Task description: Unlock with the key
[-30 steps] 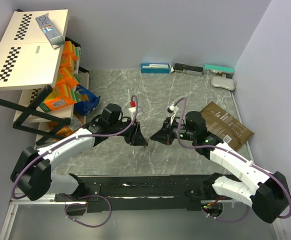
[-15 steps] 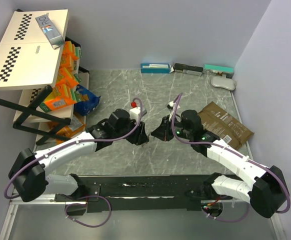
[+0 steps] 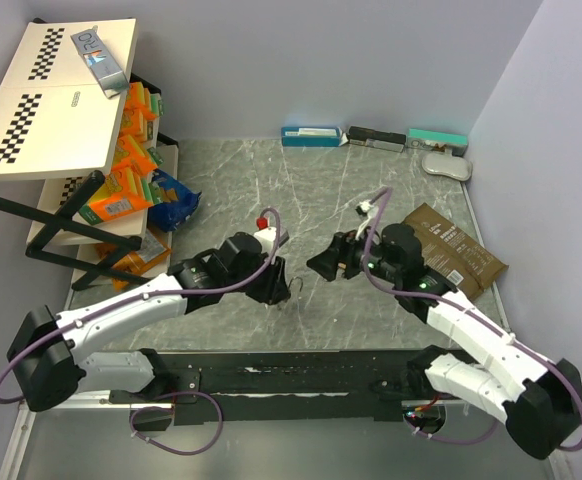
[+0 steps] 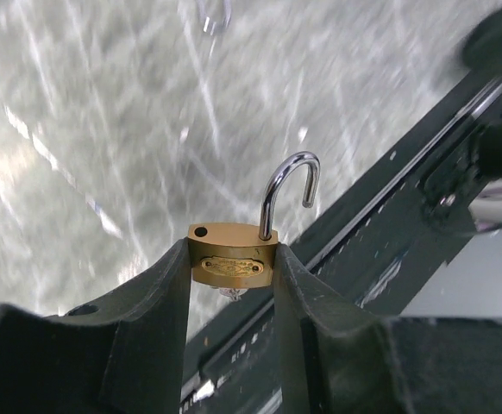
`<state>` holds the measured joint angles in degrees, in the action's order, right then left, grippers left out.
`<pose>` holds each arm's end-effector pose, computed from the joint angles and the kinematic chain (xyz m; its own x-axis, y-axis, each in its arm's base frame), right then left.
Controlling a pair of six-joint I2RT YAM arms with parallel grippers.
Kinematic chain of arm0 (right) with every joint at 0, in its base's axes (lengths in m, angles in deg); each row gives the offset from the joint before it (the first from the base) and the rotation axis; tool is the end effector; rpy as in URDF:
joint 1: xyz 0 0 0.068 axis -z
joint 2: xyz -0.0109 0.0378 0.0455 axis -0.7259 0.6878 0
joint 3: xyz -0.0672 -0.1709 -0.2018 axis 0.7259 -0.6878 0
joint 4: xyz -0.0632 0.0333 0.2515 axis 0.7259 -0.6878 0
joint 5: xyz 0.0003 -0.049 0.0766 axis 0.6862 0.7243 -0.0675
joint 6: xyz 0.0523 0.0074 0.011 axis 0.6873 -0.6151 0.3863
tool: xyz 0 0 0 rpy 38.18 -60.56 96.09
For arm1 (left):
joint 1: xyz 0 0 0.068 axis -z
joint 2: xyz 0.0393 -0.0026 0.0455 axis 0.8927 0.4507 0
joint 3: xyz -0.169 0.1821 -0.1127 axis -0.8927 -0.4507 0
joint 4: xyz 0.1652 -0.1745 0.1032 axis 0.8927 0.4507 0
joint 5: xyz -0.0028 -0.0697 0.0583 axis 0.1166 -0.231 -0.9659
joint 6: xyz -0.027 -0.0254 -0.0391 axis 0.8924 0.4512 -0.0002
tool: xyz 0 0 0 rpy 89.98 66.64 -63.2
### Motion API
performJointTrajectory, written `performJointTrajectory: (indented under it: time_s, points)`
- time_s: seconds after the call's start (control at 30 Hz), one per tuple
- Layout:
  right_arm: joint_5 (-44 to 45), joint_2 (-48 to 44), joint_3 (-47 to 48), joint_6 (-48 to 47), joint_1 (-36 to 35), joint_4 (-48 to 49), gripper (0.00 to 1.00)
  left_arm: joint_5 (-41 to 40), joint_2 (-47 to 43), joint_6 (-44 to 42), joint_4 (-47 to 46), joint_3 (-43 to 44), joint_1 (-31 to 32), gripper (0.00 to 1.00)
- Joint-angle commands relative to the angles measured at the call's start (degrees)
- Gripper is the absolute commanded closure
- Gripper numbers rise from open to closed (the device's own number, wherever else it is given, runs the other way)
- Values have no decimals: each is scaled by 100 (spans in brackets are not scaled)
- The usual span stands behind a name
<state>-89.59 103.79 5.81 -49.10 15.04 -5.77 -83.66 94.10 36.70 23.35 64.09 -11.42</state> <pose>0.1790 0.1256 0.2787 -0.5780 0.1189 -0.8073 -0.6005 0.6079 0.5195 0.1586 -0.2078 0.2661 -0.7339 0.1695 -0.6578 0.5521 0.7130 -0.4322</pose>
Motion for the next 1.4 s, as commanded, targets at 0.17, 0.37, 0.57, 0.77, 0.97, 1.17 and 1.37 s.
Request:
performJointTrajectory:
  time_s: [0.17, 0.37, 0.57, 0.77, 0.97, 1.17, 1.37]
  points:
    - [119, -596, -285, 217, 400, -113, 16, 406, 667, 225, 61, -252, 7, 99]
    - [154, -798, -399, 217, 435, -219, 16, 442, 1678, 40, -423, -50, -73, 99]
    - [154, -1000, -549, 252, 488, -289, 15, 83, 2680, 14, -635, 600, -99, 99]
    - [233, -1247, -619, 182, 549, -509, 15, -410, 3488, 14, -486, 1250, -178, 99]
    - [295, -1466, -698, 164, 611, -658, 15, -947, 3963, 58, -319, 1690, -362, 99]
    - [339, -1572, -795, 226, 637, -676, 14, -1280, 4350, -21, -12, 2313, -573, 99]
    - [426, -1669, -865, 270, 646, -711, 14, -1430, 4640, -179, 217, 2709, -574, 91]
